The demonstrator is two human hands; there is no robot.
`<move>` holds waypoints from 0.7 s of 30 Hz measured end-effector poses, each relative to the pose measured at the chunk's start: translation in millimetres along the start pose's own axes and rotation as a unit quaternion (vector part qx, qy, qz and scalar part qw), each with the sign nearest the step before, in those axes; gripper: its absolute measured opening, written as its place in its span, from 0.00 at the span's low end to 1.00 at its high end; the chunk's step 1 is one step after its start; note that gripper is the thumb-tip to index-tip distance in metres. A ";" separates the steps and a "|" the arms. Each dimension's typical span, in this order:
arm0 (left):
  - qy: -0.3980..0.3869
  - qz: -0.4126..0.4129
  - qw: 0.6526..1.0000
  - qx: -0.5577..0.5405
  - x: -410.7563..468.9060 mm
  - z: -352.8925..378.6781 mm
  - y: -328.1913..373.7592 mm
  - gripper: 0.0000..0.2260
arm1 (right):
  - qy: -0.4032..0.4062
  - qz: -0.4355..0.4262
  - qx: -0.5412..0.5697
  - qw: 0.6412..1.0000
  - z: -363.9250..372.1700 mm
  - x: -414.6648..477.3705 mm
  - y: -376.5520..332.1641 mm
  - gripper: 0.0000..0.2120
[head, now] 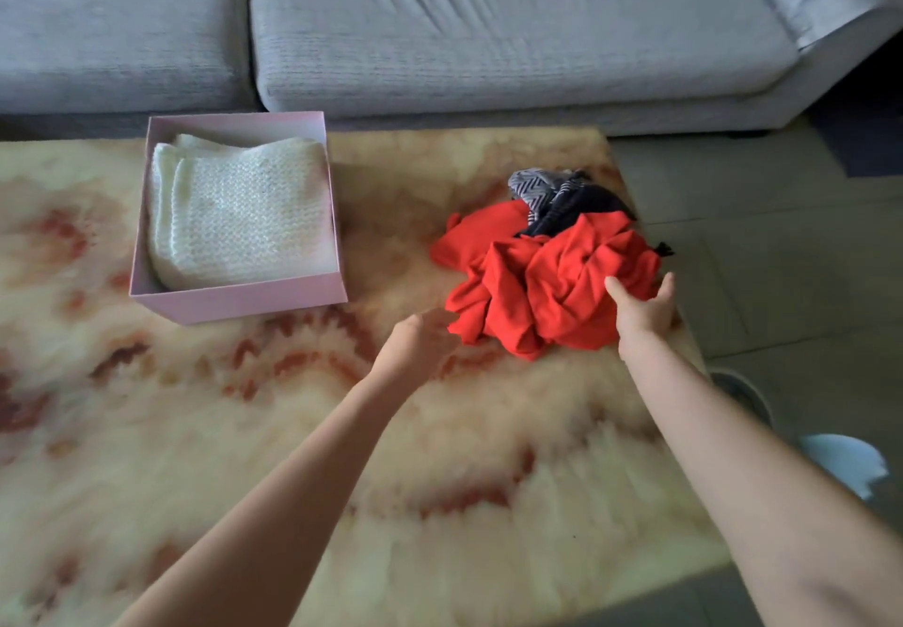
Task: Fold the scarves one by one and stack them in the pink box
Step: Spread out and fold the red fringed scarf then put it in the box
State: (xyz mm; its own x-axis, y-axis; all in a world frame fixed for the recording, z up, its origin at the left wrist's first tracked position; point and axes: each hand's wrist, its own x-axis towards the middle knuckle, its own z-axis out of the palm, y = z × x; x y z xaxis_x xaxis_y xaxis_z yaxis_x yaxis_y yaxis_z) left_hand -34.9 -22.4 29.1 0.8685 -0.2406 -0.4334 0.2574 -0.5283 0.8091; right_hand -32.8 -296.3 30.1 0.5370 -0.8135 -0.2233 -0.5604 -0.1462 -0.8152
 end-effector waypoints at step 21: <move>0.080 0.016 0.994 -0.071 53.8 92.8 41.9 0.06 | -0.040 -0.091 0.086 0.991 -0.8 -20.6 48.5 0.03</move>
State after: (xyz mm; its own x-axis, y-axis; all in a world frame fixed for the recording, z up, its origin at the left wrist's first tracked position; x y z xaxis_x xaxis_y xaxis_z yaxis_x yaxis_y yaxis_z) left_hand -16.7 -133.1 2.8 0.9303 -0.1166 -0.3477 0.2767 -0.3990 0.8742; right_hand -71.5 -287.1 -4.5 0.6712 -0.7346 -0.0993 -0.3376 -0.1837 -0.9232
